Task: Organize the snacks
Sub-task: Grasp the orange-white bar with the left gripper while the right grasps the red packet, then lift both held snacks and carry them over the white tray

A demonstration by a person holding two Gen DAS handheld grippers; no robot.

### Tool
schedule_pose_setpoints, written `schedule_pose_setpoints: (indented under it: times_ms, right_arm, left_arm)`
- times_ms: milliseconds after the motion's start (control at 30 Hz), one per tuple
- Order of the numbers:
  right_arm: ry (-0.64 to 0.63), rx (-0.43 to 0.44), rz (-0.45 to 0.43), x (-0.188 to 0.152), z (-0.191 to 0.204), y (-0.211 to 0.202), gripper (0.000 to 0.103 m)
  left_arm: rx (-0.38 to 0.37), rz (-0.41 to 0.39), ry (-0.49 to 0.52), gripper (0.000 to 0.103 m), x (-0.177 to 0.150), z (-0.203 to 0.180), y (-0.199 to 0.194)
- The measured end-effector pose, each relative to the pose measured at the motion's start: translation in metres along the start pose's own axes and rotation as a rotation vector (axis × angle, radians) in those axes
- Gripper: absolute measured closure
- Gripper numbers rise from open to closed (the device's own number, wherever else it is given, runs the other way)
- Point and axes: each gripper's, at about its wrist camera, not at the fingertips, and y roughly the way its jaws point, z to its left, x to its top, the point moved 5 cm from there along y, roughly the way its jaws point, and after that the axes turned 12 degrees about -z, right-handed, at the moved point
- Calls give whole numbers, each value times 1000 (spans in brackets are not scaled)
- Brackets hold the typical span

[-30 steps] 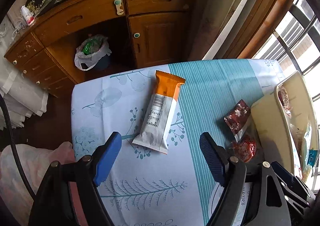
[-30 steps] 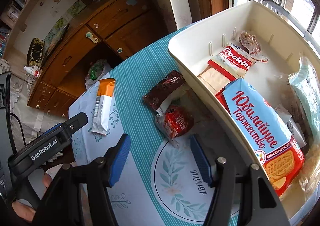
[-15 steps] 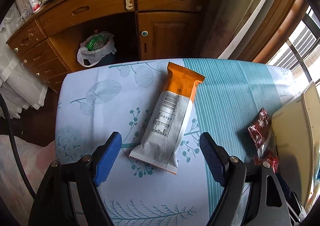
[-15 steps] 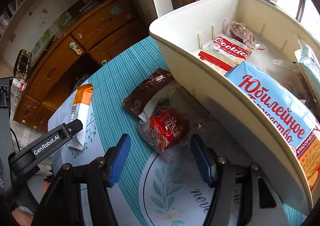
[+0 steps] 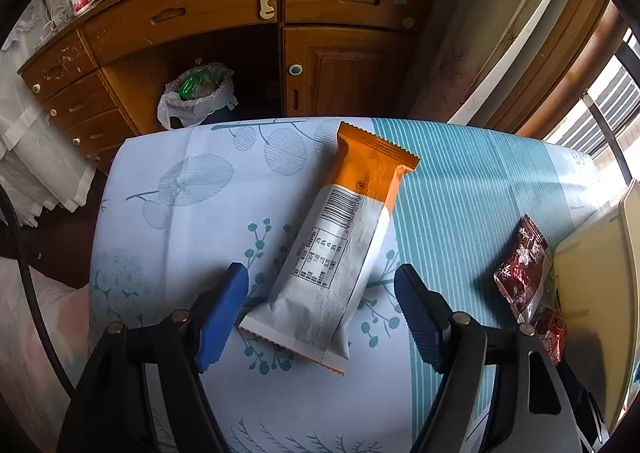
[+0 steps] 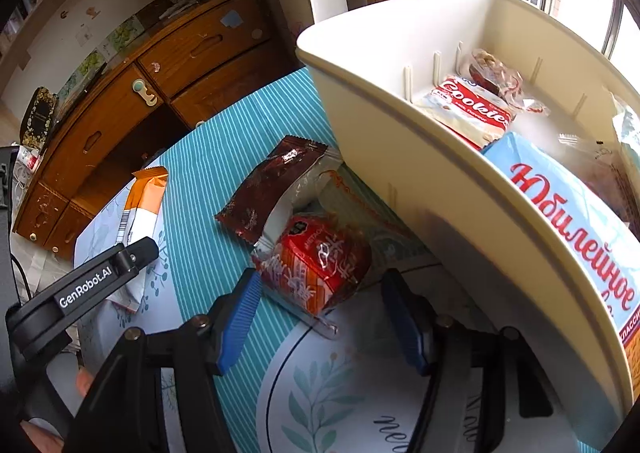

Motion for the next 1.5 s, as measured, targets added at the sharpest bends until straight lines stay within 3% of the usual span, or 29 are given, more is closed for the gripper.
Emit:
schedule_pose_setpoints:
  times_ms: [133,267,367,767,867,1000,1133,1200,1500]
  right_arm:
    - [-16,18,-12,-1,0,-2,44]
    - [-43,46,-2,-3,2,-4,75]
    - [-69,67,20,-6,4,-5,89]
    - [-5,106,49,-5,-2,-16,90]
    - [6,112,43,-2,-2,-20,85]
    - [40,112,33,1,-6,-22,55]
    - [41,122,41,1,-5,-15,49]
    - [48,118,33,3,-6,-13,32]
    - [52,65,4,7,4,2,26]
  left_arm:
    - [37,-24,-1,47,-1,3,-3]
    - [41,-30,-25,57,-2,7,-6]
    - [31,-31,-47,61,-3,11,-9]
    - [-10,-11,-102,71,-16,22,-32]
    - [-23,-17,-117,71,-23,25,-44]
    - [-38,-22,-143,71,-33,30,-59]
    - [-56,-25,-164,71,-42,34,-74]
    - [-62,-32,-168,71,-46,35,-82]
    - [-78,-36,-201,72,-57,42,-107]
